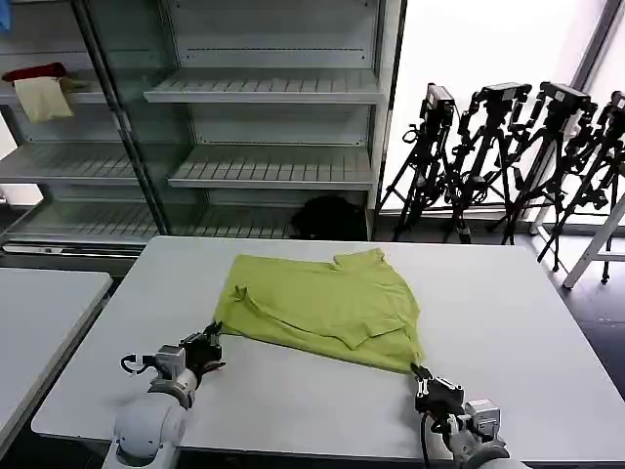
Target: Fold and organize the clothes.
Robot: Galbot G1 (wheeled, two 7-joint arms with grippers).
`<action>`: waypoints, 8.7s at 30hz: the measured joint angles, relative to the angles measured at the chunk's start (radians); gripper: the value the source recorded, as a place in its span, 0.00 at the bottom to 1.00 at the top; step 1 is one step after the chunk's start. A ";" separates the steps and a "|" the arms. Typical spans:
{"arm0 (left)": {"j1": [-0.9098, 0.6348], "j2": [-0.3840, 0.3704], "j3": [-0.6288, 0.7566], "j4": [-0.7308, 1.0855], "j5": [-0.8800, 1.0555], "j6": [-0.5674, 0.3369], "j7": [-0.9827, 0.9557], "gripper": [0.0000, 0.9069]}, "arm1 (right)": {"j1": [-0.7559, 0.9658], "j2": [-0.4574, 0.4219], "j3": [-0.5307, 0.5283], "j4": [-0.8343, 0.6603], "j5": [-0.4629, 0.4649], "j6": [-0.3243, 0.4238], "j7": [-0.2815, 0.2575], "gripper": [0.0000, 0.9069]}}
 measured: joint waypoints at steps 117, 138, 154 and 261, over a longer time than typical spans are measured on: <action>-0.194 0.192 -0.007 0.223 -0.108 0.004 0.166 0.16 | 0.812 0.084 -0.370 -0.720 0.049 -0.014 0.074 0.06; -0.202 0.186 -0.009 0.202 -0.124 0.009 0.190 0.00 | 0.797 0.065 -0.363 -0.656 0.085 -0.017 0.079 0.00; -0.146 0.189 -0.068 0.079 -0.251 0.005 0.170 0.00 | 0.665 0.000 -0.316 -0.406 0.232 -0.017 0.133 0.00; 0.177 -0.099 -0.195 -0.140 -0.116 -0.067 -0.034 1.00 | 0.282 -0.003 0.126 -0.052 0.012 0.189 -0.046 1.00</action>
